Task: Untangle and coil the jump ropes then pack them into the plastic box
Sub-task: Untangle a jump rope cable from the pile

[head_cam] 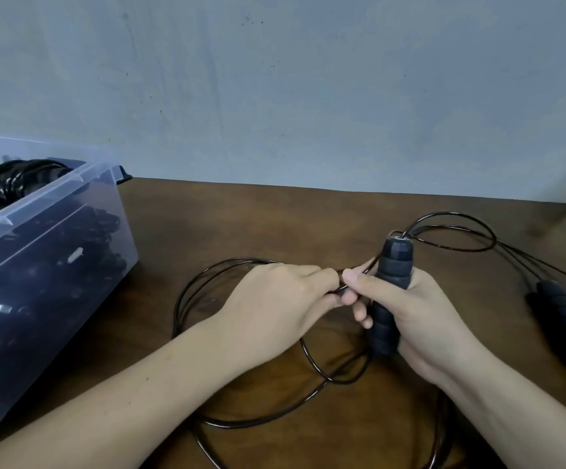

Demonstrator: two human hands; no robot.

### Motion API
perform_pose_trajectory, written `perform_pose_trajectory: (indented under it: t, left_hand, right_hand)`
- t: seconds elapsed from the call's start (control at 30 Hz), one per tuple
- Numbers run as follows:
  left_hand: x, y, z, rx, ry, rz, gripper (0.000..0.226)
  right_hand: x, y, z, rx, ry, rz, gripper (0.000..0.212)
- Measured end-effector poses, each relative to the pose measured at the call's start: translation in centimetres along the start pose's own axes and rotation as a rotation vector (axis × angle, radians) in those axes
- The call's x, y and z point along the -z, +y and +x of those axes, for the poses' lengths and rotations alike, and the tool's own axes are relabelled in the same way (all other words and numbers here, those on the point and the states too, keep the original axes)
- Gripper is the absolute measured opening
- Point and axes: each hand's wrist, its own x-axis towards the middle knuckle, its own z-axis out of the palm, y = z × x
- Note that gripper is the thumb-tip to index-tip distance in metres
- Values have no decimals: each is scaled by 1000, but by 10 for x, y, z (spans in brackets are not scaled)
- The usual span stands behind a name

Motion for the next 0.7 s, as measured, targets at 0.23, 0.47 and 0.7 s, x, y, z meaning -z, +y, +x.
perform_pose_trajectory:
  t: [0.23, 0.47, 0.7]
  left_hand:
    - [2, -25, -1, 112, -30, 4, 25]
    - [4, -25, -1, 133, -33, -20, 26]
    - [2, -2, 1, 4, -1, 12, 24]
  right_hand:
    - [26, -21, 14, 32, 196, 254, 23]
    - [25, -17, 15, 21, 133, 272, 27]
    - [0, -6, -2, 22, -60, -49, 10]
